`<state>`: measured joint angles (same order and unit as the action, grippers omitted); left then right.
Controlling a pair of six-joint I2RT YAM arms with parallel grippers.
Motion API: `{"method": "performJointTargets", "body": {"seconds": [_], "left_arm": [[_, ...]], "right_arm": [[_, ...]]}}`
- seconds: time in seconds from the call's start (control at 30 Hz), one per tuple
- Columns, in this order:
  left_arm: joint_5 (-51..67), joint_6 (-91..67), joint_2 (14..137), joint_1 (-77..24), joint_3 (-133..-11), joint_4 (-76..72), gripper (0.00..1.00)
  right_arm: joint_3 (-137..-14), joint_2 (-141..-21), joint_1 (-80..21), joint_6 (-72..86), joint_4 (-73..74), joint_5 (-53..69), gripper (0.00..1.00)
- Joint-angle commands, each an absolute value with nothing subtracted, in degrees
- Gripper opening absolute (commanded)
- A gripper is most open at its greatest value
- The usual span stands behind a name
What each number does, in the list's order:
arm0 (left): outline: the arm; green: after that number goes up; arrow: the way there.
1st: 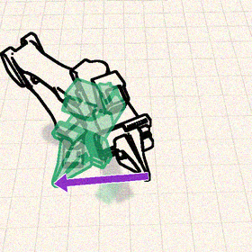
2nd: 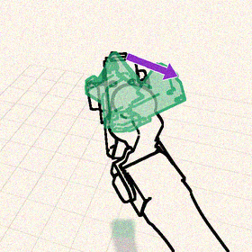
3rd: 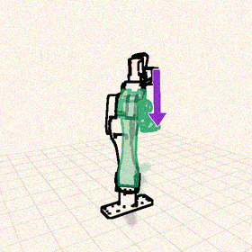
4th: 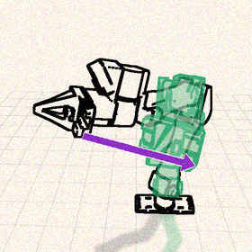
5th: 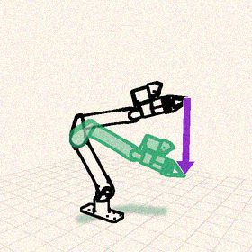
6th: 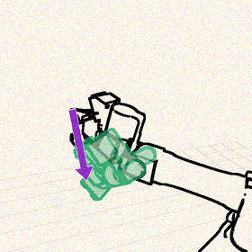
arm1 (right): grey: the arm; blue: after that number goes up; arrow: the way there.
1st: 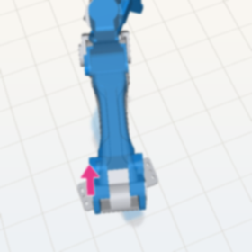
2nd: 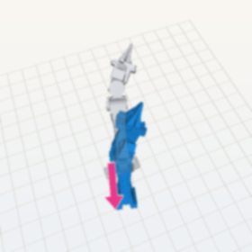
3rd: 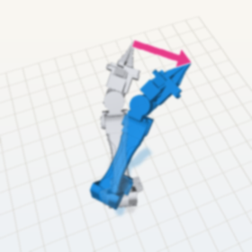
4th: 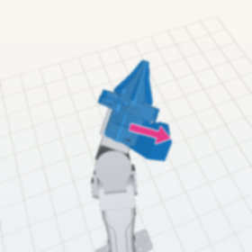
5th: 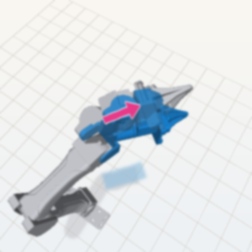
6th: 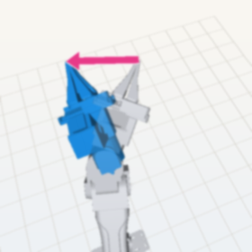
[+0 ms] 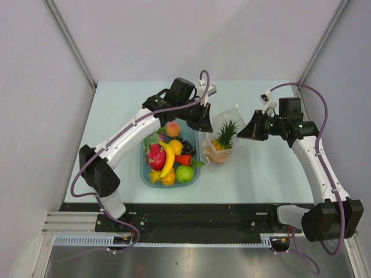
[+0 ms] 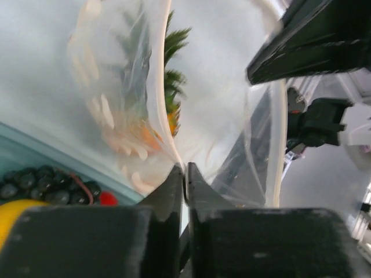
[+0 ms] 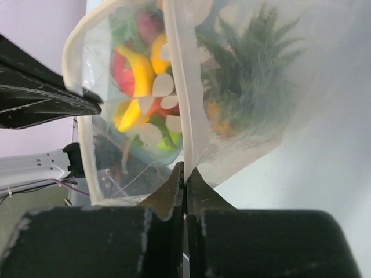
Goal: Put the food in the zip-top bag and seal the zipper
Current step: Adjust the zipper food storage bag at the center of the board, then pick up the fake fruit from the bin.
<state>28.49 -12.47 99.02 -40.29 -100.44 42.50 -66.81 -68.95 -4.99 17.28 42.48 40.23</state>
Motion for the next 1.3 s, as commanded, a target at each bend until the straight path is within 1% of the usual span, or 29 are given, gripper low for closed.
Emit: {"method": "performJointTargets", "body": {"seconds": [0.0,0.03,0.07,0.13,0.17,0.27,0.33,0.37,0.4,0.47,0.5,0.57,0.63,0.67,0.73,1.03,1.27], "left_arm": [[28.6,-14.0,98.3,-35.9,-97.1,39.9,0.24],[28.5,-14.8,97.3,-34.8,-95.1,36.6,0.32],[28.3,-15.5,95.5,-33.8,-94.1,34.9,0.48],[27.5,-15.1,93.3,-30.5,-92.2,32.4,0.62],[25.2,-14.4,92.1,-29.4,-91.6,32.2,0.74],[20.5,-12.0,87.1,-24.3,-87.2,33.5,0.81],[19.2,-10.9,85.3,-20.1,-83.5,36.0,0.81],[17.1,-10.6,85.1,-18.8,-82.4,38.7,0.77],[16.5,-10.5,84.6,-16.3,-81.2,39.8,0.78],[17.7,-10.2,84.2,-13.3,-77.0,38.3,0.76],[16.9,-8.9,84.1,-10.9,-76.2,37.2,0.75],[14.7,-6.8,85.1,-9.8,-75.4,34.8,0.75],[11.9,-4.1,88.7,-9.8,-78.5,34.9,0.74],[11.6,-3.8,90.2,-9.7,-79.7,35.5,0.72],[9.9,-4.4,92.0,-9.8,-81.0,34.7,0.70],[8.2,-9.1,101.2,-13.0,-84.5,31.4,0.72],[3.2,-13.2,107.6,-16.1,-87.3,33.0,0.73]], "right_arm": [[-66.0,-70.2,-4.7,17.5,39.3,38.8,0.00],[-66.2,-70.6,-4.8,17.5,38.9,38.8,0.00],[-66.4,-71.1,-4.7,17.9,38.6,38.9,0.00],[-67.1,-72.5,-4.7,18.5,37.6,39.4,0.00],[-67.4,-72.9,-4.7,18.6,37.6,39.5,0.00],[-69.3,-74.2,-5.2,18.8,37.4,39.5,0.00],[-70.6,-75.1,-5.4,18.6,37.9,39.5,0.00],[-71.0,-75.5,-5.4,18.5,38.0,39.5,0.00],[-71.3,-75.7,-5.8,18.0,38.1,39.4,0.00],[-71.9,-76.2,-6.2,17.6,38.2,39.0,0.00],[-72.0,-76.4,-6.4,17.4,38.2,38.9,0.00],[-72.0,-76.5,-6.8,17.0,38.2,38.7,0.00],[-72.0,-76.5,-7.3,16.4,38.3,38.3,0.00],[-72.0,-76.7,-7.4,16.3,38.3,38.3,0.00],[-72.1,-76.8,-7.6,16.3,38.2,37.8,0.00],[-73.3,-77.7,-7.5,14.5,38.7,36.7,0.00],[-74.2,-77.5,-7.5,12.7,39.8,36.3,0.00]]}}
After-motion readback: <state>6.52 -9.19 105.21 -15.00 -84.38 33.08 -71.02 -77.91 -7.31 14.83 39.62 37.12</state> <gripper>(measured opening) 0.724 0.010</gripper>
